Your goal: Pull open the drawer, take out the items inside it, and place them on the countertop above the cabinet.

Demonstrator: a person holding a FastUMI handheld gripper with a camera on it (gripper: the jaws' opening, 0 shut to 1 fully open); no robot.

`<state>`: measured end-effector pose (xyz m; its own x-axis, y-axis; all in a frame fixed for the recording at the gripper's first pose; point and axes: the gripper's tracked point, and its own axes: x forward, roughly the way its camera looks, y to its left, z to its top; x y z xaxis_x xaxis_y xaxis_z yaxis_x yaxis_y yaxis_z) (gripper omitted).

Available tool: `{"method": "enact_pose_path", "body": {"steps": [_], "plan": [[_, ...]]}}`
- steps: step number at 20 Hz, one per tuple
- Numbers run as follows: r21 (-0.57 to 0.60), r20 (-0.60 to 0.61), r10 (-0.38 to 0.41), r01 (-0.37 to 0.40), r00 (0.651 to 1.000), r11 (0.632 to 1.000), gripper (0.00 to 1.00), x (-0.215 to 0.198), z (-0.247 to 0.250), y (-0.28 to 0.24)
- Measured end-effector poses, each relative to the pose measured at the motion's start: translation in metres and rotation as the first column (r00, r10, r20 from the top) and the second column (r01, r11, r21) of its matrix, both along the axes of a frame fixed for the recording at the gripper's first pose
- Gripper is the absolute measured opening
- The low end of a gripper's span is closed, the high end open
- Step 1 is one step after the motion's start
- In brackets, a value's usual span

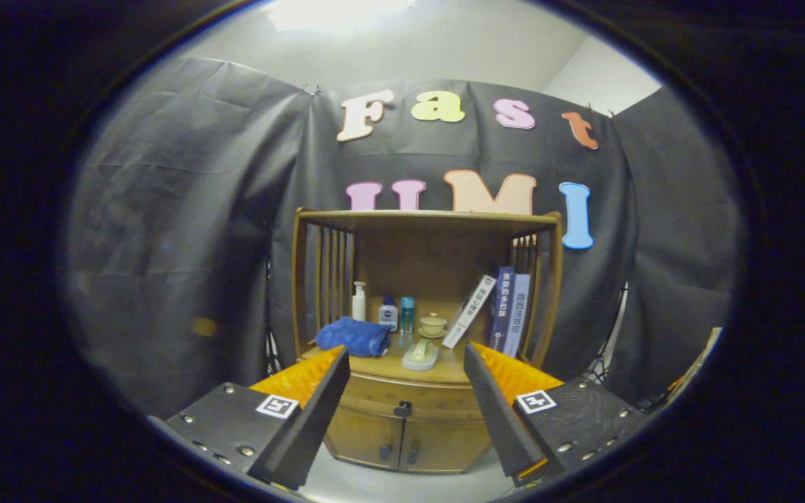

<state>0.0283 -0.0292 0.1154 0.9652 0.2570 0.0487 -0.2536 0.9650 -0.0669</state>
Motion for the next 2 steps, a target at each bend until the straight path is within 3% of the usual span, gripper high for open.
{"method": "enact_pose_path", "body": {"steps": [2], "plan": [[0.009, -0.027, 0.046, -0.045, 0.999, 0.999, 0.98, 0.0079, -0.0101, 0.0033]]}}
